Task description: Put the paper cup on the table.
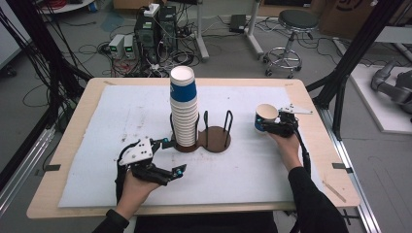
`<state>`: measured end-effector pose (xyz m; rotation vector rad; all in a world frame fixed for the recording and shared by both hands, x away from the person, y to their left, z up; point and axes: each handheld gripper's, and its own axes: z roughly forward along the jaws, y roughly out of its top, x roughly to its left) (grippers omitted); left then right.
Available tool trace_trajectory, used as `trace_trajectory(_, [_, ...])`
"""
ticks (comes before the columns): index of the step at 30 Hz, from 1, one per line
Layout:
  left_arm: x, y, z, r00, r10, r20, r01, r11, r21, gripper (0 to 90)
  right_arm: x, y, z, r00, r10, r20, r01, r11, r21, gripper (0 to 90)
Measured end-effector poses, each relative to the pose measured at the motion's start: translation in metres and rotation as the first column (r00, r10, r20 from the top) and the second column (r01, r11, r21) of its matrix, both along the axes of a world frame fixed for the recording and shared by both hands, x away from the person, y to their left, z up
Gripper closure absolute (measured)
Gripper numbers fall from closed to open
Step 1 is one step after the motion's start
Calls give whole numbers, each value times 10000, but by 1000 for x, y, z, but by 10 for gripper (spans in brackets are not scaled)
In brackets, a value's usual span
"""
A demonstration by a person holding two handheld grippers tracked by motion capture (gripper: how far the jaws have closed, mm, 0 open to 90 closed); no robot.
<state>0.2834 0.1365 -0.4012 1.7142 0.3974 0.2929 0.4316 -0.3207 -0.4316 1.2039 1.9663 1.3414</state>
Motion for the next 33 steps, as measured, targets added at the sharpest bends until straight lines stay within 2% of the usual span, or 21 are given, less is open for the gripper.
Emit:
trace_trajectory(27, [3, -5, -1, 9996, -283, -2, 283, 9994, 190, 131, -5, 0, 0, 9999, -54, -95, 51, 9992, -400, 153])
trace_trajectory(29, [3, -6, -1, 9996, -287, -6, 287, 9994, 175, 132, -5, -1, 0, 9998, 7, -210, -14, 9994, -335, 147])
trace_trajectory(33, [3, -6, -1, 9996, -295, -42, 296, 9995, 145, 132, -6, 0, 1, 9995, 12, -329, -28, 9987, -500, 136])
